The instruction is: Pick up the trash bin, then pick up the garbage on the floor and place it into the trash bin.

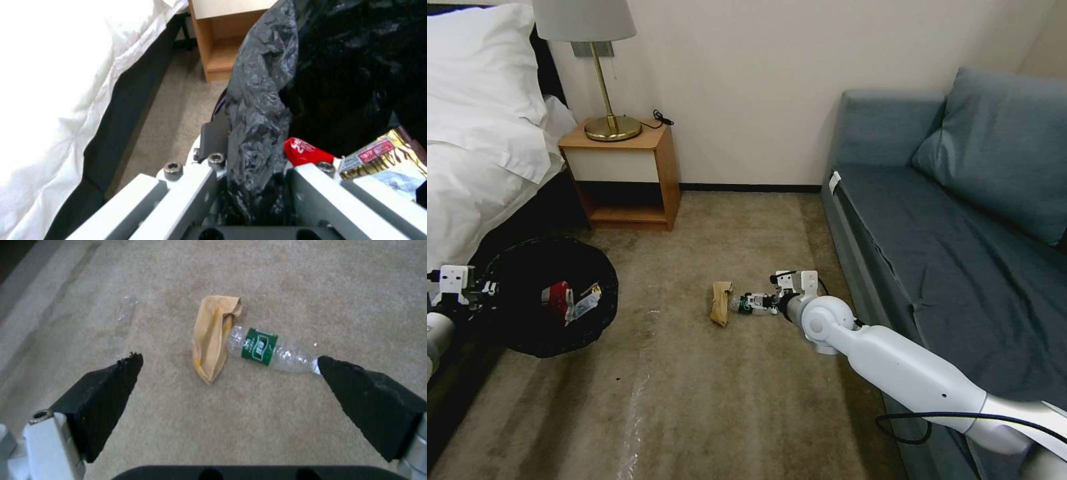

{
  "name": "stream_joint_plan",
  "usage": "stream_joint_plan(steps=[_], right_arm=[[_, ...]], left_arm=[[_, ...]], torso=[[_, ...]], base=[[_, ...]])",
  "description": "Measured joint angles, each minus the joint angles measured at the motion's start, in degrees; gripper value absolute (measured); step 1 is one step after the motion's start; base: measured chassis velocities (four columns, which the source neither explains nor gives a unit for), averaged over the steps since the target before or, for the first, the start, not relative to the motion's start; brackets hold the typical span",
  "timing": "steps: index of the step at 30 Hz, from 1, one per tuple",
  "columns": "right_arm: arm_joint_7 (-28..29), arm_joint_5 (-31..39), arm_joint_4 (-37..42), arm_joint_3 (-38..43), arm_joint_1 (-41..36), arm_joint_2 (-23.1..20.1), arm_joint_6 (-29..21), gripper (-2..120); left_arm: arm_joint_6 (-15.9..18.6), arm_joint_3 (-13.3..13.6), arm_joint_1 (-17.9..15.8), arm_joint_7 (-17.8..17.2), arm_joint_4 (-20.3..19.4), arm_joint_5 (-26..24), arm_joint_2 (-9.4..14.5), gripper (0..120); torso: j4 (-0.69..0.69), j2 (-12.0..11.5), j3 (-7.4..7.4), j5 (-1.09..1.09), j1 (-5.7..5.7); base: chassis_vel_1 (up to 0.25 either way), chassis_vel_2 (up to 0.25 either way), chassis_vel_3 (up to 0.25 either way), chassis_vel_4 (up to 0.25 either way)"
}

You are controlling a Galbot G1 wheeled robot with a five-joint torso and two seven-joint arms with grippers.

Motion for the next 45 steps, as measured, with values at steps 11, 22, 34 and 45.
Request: stream_joint_plan(steps=[11,22,34,45], right_arm=[[-0.16,-1.64,-3.16,-2.81,1.43,3.55,-0.36,100],[0.34,-1.83,-3.61,-3.96,2.02,4.49,-1.06,100],[0.77,-3.24,-3.90,-4.21,0.16,4.49,-1.85,100],[0.70,-3.33,-3.49,-4.53,-0.51,3.80,-1.95,100]], left_arm=[[-0.33,-1.33,1.44,0.04,-0.87,0.47,-2.53,1],[-1.50,-5.22,4.97,0.65,-1.21,1.41,-3.52,1],[-1.59,-4.35,5.81,0.54,-3.30,3.16,-6.20,1],[-1.65,-5.13,6.99,0.61,-4.23,3.59,-6.82,1]], torso=[[-0.01,0.00,0.00,-0.01,0.00],[0.02,0.00,-0.01,0.00,0.00],[-0.01,0.00,0.00,0.00,0.00],[0.00,0.00,0.00,-0.01,0.00]], base=[[-0.090,0.089,0.094,-0.089],[-0.086,0.091,0.094,-0.101],[-0.122,0.116,0.118,-0.118],[-0.115,0.120,0.110,-0.114]])
